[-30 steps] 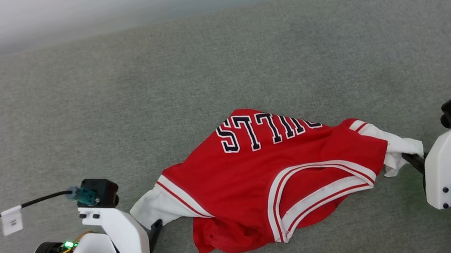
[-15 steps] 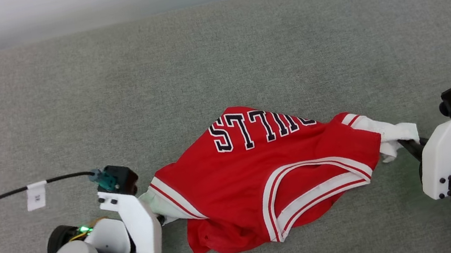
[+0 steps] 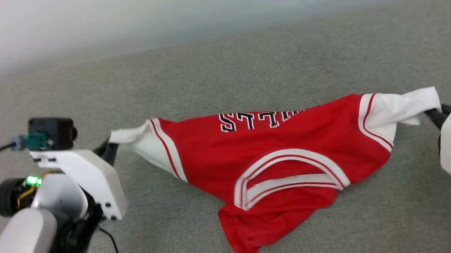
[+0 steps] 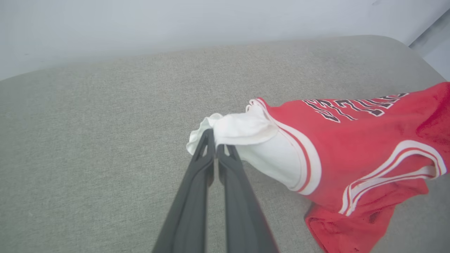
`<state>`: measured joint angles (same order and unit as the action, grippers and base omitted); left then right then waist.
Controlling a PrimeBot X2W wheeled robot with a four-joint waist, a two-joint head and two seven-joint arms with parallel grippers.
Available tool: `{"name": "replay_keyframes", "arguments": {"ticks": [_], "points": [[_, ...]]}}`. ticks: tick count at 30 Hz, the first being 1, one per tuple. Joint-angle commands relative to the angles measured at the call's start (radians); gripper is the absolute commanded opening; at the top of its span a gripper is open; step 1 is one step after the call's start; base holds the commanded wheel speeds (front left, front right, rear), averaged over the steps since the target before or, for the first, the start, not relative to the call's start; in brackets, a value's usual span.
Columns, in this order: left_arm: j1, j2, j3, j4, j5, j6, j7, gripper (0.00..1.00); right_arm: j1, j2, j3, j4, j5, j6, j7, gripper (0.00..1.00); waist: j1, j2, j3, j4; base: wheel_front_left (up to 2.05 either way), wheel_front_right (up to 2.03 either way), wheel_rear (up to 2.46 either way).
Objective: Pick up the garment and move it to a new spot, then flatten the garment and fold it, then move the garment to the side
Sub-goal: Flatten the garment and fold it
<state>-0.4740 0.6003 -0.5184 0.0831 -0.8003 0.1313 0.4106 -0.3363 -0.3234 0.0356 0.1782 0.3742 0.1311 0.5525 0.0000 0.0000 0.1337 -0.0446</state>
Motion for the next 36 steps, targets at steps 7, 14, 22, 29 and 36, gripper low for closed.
{"name": "replay_keyframes", "arguments": {"ticks": [7, 14, 22, 29, 36], "points": [[-0.162, -0.059, 0.064, 0.064, -0.016, 0.013, -0.051, 0.00, -0.136, -0.057, 0.023, 0.049, -0.013, -0.001, -0.034, 0.00, 0.0000, 0.0000, -0.020, 0.021, 0.00, 0.00, 0.00], [-0.442, -0.119, 0.076, 0.254, 0.028, -0.002, -0.079, 0.00, -0.385, -0.086, 0.070, 0.118, 0.000, -0.001, -0.077, 0.00, 0.0000, 0.0000, 0.053, 0.023, 0.00, 0.00, 0.00], [-0.788, -0.150, 0.109, 0.446, 0.096, -0.026, -0.203, 0.00, -0.753, -0.054, 0.096, 0.237, -0.016, -0.001, -0.201, 0.00, 0.0000, 0.0000, 0.170, -0.002, 0.00, 0.00, 0.00], [-1.026, -0.142, 0.118, 0.513, 0.149, -0.042, -0.265, 0.00, -1.046, -0.020, 0.117, 0.338, -0.050, -0.001, -0.317, 0.00, 0.0000, 0.0000, 0.272, -0.030, 0.00, 0.00, 0.00], [-1.114, -0.159, 0.115, 0.576, 0.148, -0.060, -0.281, 0.00, -1.199, 0.003, 0.166, 0.472, -0.057, -0.001, -0.406, 0.00, 0.0000, 0.0000, 0.364, -0.038, 0.00, 0.00, 0.00]]}}
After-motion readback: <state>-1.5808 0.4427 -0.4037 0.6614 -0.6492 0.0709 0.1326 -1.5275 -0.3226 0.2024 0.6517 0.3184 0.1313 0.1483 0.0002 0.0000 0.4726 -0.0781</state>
